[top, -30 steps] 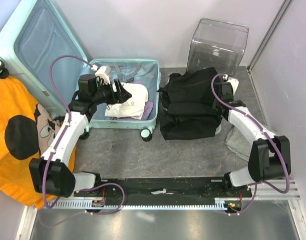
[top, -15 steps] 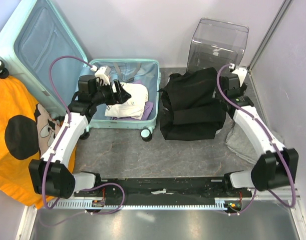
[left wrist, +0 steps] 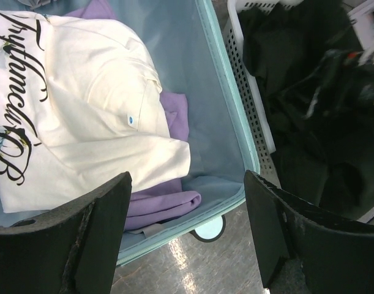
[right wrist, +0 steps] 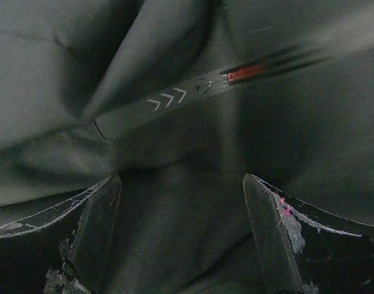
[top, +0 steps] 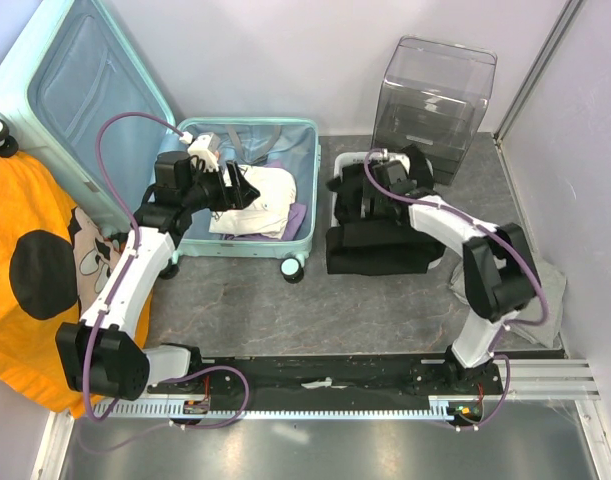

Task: Open, take out, and arrange the luggage
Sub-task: Place the clothes in the bin.

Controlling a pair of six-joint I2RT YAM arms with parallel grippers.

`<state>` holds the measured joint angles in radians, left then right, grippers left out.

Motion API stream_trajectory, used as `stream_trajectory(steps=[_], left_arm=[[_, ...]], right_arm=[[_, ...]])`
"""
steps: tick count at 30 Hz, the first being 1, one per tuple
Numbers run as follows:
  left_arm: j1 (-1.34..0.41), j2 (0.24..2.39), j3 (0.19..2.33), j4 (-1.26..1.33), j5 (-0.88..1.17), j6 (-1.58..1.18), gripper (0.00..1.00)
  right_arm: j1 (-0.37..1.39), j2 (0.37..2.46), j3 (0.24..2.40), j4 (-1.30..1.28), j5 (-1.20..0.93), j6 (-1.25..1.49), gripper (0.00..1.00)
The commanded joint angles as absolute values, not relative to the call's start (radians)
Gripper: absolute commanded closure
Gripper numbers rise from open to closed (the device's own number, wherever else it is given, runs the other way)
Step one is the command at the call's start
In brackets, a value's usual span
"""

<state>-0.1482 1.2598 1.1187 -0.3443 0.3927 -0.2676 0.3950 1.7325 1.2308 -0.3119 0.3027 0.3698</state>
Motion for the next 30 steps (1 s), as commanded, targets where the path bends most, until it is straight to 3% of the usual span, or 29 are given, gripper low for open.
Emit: stream_trajectory(steps=[1,5,9,16,21,25,30], left_arm=[[-0.149,1.227,1.117,-0.334,0.368,-0.222,0.19],[-0.149,1.232,1.117,-0.334,0.367,-0.221,0.19],[-0.149,1.232,1.117,-0.336,0.365,-0.221,0.19],[-0.149,1.232,1.115,-0.336,0.364,-0.219,0.19],[-0.149,1.241,1.117,-0.336,0.382,-0.23,0.19],[-0.149,1.249,1.117,-0.333,0.408,-0.244,0.19],[-0.149,1.247,1.115,-0.328,0.422,-0.252,0.19]], right_arm=[[0.327,1.845,1.132,-0.321,0.195,0.44,0.11],[0.318,1.931,1.13,-0.272,0.176,0.442,0.11],[0.321,1.864,1.149,-0.276,0.175,0.4,0.11],[0.4,1.504,1.201,-0.454,0.296,0.353,0.14],[0.417,1.361,1.16,-0.638,0.259,0.448,0.17],[0.419,1.301,1.088,-0.695,0.184,0.511,0.33],[0.417,1.298,0.924,-0.62,0.109,0.552,0.42]])
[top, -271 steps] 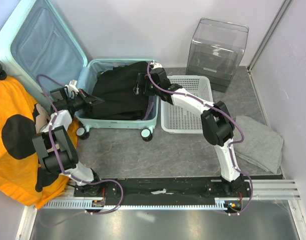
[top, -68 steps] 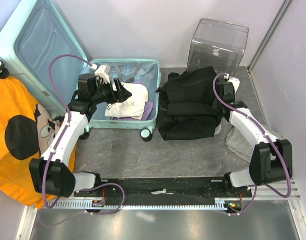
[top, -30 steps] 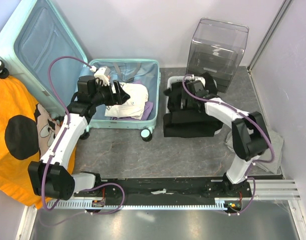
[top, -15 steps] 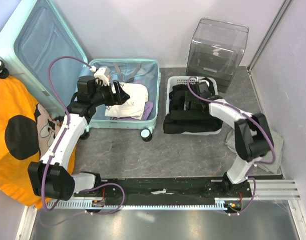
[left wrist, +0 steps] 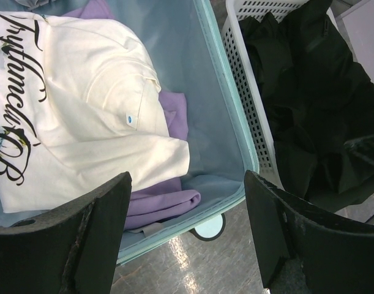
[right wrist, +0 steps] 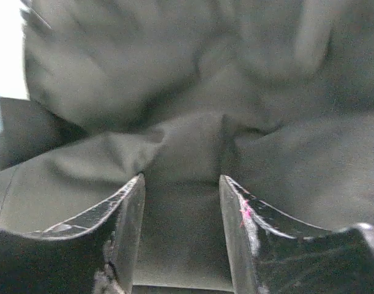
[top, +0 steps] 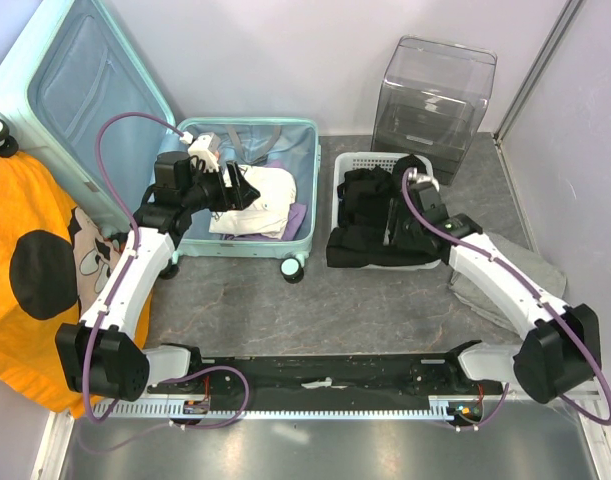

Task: Open, take out, and arrange the luggage
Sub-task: Place the clothes in the bin.

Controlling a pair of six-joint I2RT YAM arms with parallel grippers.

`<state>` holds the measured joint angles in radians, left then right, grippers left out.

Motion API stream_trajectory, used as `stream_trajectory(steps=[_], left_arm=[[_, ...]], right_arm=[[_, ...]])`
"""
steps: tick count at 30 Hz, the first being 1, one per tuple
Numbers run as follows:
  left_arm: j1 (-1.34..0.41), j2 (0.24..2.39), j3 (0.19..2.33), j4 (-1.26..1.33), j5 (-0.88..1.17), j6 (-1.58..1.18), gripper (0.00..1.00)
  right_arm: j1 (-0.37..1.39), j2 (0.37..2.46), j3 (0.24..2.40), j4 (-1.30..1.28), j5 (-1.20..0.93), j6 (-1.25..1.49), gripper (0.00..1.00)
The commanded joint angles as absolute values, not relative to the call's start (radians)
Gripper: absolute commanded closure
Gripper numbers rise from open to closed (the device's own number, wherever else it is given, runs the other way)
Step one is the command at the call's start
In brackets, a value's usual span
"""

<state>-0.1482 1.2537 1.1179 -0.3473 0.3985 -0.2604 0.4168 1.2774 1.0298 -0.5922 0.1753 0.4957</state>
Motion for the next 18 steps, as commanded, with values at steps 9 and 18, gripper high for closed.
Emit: stream_trajectory(steps=[9,18], left_arm=[[-0.149,1.221,1.112,-0.327,0.405,-0.244,0.19],[-0.149,1.2,1.111,-0.328,0.382,-0.232,0.19]], right_arm=[[0.411,1.564,0.965,-0.443,0.166,0.491,0.46],[0.411,1.724,0.947,-0.434,0.186,0.453,0.47]])
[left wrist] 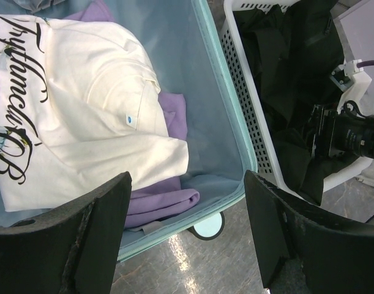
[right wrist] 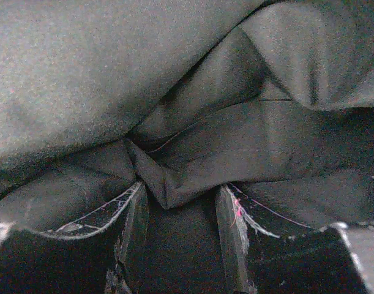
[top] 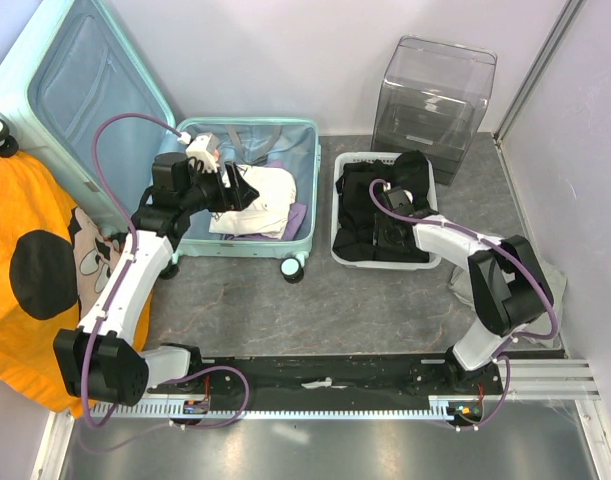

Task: Open, take out, and arrange the luggage
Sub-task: Place the clothes in the bin.

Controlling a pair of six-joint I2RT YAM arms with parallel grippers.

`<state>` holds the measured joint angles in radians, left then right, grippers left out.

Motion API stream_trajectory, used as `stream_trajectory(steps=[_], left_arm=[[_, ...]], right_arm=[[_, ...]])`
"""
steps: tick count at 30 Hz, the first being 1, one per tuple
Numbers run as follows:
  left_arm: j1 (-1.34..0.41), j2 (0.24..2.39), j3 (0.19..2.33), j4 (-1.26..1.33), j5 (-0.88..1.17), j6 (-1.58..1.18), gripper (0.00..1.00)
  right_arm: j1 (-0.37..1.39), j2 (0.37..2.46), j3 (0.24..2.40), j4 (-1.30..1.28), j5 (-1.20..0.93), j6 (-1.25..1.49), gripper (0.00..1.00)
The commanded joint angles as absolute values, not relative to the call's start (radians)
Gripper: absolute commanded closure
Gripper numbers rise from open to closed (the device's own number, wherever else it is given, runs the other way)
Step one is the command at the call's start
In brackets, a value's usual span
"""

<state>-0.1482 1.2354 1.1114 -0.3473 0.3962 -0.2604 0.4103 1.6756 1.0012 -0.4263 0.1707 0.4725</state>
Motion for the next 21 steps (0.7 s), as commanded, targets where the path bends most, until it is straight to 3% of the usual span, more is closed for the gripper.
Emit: stream_trajectory(steps=[1,10,21], left_arm=[[-0.149,1.198,1.111,-0.328,0.38,-0.232,0.19],[-0.149,1.207,1.111,-0.327,0.4,-0.242,0.19],[-0.149,1.216,1.104,-0.318,0.41,-0.252,0.19]], right_arm=[[0.413,1.707,0.943,-0.44,0.19,0.453,0.46],[0.468,1.418,1.187,-0.583,0.221,0.431,0.29],[0.702,1.394,1.144,-0.526,0.124,0.526,0.57]])
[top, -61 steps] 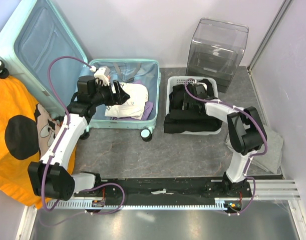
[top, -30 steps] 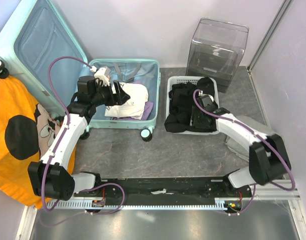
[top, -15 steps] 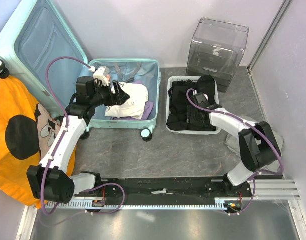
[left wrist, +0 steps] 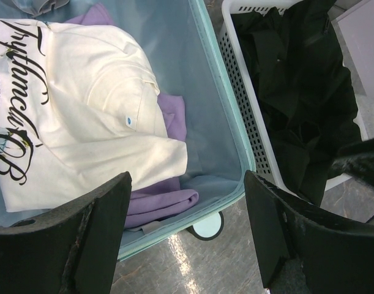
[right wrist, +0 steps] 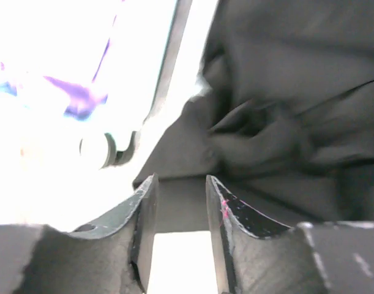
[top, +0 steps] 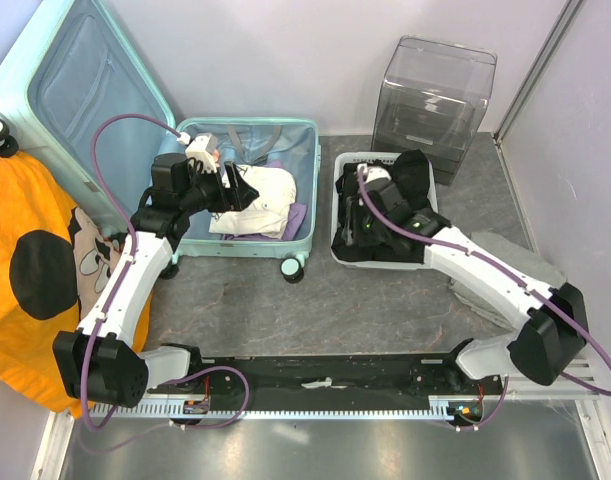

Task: Open, take out, and arrange the luggage
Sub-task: Place the clothes in the bin.

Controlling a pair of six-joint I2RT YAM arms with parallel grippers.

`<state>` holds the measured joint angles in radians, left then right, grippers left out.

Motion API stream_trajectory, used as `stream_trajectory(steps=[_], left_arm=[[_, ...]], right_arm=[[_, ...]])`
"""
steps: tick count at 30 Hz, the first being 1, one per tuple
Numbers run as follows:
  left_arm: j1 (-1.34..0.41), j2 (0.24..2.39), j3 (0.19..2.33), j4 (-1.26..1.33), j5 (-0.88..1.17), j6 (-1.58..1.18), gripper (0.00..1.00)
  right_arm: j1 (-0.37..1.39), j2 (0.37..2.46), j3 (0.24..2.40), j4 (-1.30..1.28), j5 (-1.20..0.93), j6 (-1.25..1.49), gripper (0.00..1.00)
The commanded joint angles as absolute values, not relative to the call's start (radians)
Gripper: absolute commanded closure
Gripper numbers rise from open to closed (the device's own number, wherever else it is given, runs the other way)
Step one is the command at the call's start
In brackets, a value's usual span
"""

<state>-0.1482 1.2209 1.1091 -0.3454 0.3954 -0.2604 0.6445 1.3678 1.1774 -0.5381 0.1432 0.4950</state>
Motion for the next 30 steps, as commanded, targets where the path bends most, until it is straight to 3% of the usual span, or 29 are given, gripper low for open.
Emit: stream_trajectory(steps=[1,9,20,24,28,30], left_arm=[[-0.149,1.216,1.103,-0.318,0.411,-0.253,0.19],[-0.149,1.213,1.103,-0.316,0.405,-0.249,0.19],[-0.149,1.209,1.104,-0.324,0.385,-0.236,0.19],[-0.149,1.207,1.108,-0.33,0.37,-0.229,0.19],[-0.149,1.21,1.108,-0.33,0.373,-0.229,0.19],[-0.149,1.212,1.108,-0.33,0.373,-0.229,0.19]], right_arm=[[0.706,1.4,1.143,-0.525,0.144,0.526,0.58],[0.672,1.531,1.144,-0.552,0.284,0.477,0.63],[0.637,1.793,1.045,-0.443,0.163,0.465,0.66],[0.637,1.769,1.038,-0.433,0.184,0.454,0.66],[0.632,1.666,1.113,-0.485,0.255,0.382,0.61],[0.632,1.626,1.144,-0.512,0.252,0.341,0.52]])
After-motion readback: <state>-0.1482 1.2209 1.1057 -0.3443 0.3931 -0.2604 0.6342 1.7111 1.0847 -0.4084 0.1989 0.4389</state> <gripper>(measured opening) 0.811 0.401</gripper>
